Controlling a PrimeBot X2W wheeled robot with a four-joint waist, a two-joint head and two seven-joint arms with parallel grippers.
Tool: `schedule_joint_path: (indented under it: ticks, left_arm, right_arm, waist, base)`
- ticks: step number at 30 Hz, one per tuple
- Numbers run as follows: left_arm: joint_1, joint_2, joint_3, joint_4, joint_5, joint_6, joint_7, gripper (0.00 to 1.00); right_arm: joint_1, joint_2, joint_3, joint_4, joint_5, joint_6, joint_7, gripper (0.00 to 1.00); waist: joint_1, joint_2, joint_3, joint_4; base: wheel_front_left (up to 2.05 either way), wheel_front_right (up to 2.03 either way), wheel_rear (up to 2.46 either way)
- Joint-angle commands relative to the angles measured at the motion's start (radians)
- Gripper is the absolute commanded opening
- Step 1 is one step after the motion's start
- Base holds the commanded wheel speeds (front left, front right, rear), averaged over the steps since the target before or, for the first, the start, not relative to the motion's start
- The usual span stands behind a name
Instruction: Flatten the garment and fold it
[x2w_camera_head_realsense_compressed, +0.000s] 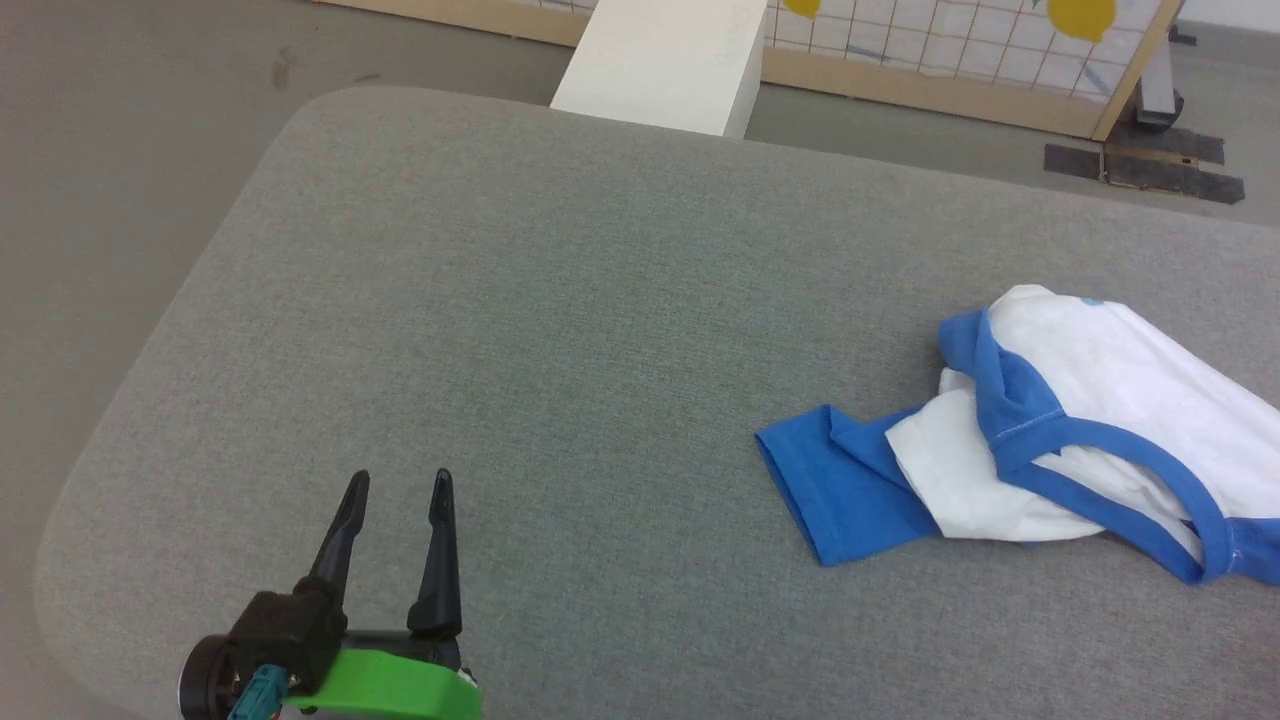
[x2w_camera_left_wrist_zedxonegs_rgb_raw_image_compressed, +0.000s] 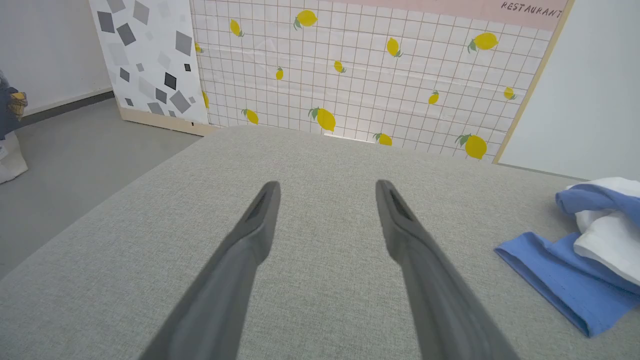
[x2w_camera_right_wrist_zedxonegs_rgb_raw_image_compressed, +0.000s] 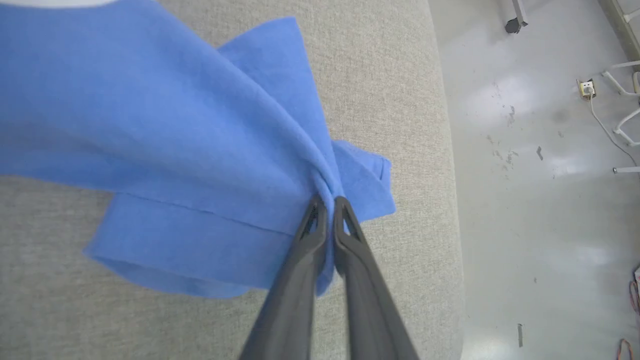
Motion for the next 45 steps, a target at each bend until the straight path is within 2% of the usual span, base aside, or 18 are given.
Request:
schedule_joint_path:
  ticks: [1, 6, 10, 12, 15, 19, 22, 24, 28, 30, 34, 40, 43, 45]
  left_arm:
    - [-0.011, 0.009, 0.001, 0.000, -0.001, 0.003, 0.005, 1.00]
    - [-0.007, 0.018, 0.004, -0.009, -0.003, 0.007, 0.013, 1.00]
    - [0.009, 0.021, 0.009, -0.020, -0.011, 0.012, 0.016, 1.00]
    - [0.021, 0.023, 0.012, -0.029, -0.014, 0.015, 0.017, 1.00]
    - [0.034, 0.027, 0.015, -0.048, -0.016, 0.018, 0.014, 1.00]
    - [0.042, 0.023, 0.017, -0.066, -0.020, 0.020, 0.003, 1.00]
    - [0.047, 0.013, 0.020, -0.065, -0.027, 0.025, -0.004, 1.00]
    - [0.051, 0.011, 0.018, -0.064, -0.026, 0.026, -0.007, 1.00]
    - [0.042, 0.015, 0.009, -0.065, -0.019, 0.022, -0.009, 1.00]
    - [0.021, 0.020, -0.007, -0.065, -0.014, 0.009, 0.001, 1.00]
    - [-0.062, 0.038, -0.070, -0.032, -0.001, -0.045, 0.072, 1.00]
    - [-0.265, 0.054, -0.236, 0.090, 0.020, -0.159, 0.268, 1.00]
    - [-0.360, 0.054, -0.332, 0.170, 0.007, -0.182, 0.360, 1.00]
    - [-0.459, 0.059, -0.444, 0.251, -0.015, -0.189, 0.420, 1.00]
  right_arm:
    - [-0.001, 0.012, -0.006, 0.010, -0.012, -0.002, -0.028, 1.00]
    - [-0.059, 0.063, 0.003, 0.009, 0.017, -0.002, -0.121, 1.00]
    - [-0.104, 0.114, 0.019, -0.066, 0.081, -0.002, -0.176, 1.00]
    - [-0.103, 0.144, 0.039, -0.139, 0.106, -0.002, -0.200, 1.00]
    - [-0.065, 0.223, 0.060, -0.282, 0.136, -0.002, -0.225, 1.00]
    - [0.040, 0.353, 0.084, -0.479, 0.123, -0.002, -0.265, 1.00]
    - [0.128, 0.413, 0.090, -0.581, 0.110, -0.002, -0.305, 1.00]
    - [0.184, 0.426, 0.099, -0.619, 0.111, -0.002, -0.330, 1.00]
    - [0.252, 0.428, 0.111, -0.607, 0.194, -0.002, -0.375, 1.00]
    - [0.264, 0.428, 0.120, -0.596, 0.215, -0.002, -0.392, 1.00]
    - [0.253, 0.428, 0.140, -0.583, 0.204, -0.002, -0.404, 1.00]
    - [0.197, 0.428, 0.164, -0.582, 0.199, -0.002, -0.399, 1.00]
    - [0.182, 0.428, 0.176, -0.577, 0.204, -0.002, -0.396, 1.00]
    - [0.169, 0.428, 0.189, -0.571, 0.209, -0.002, -0.395, 1.00]
  waist:
    - [0.0000, -0.0001, -0.012, -0.003]
    - [0.0000, -0.0001, -0.051, -0.024]
    - [0.0000, -0.0001, -0.090, -0.045]
    - [0.0000, -0.0001, -0.102, -0.057]
    - [0.0000, -0.0001, -0.109, -0.075]
    - [0.0000, -0.0001, -0.098, -0.092]
    - [0.0000, -0.0001, -0.089, -0.107]
    - [0.0000, -0.0001, -0.085, -0.121]
    - [0.0000, -0.0001, -0.079, -0.155]
    - [0.0000, -0.0001, -0.073, -0.167]
    - [0.0000, -0.0001, -0.056, -0.181]
    - [0.0000, -0.0001, -0.012, -0.186]
    - [0.0000, -0.0001, 0.013, -0.190]
    - [0.0000, -0.0001, 0.044, -0.200]
  base:
    - [0.00, 0.00, 0.00]
    - [0.00, 0.00, 0.00]
    - [0.00, 0.00, 0.00]
    - [0.00, 0.00, 0.00]
    - [0.00, 0.00, 0.00]
    - [0.00, 0.00, 0.00]
    - [0.00, 0.00, 0.00]
    - [0.00, 0.00, 0.00]
    - [0.00, 0.00, 0.00]
    - [0.00, 0.00, 0.00]
    - [0.00, 0.00, 0.00]
    - [0.00, 0.00, 0.00]
    - [0.00, 0.00, 0.00]
    - [0.00, 0.00, 0.00]
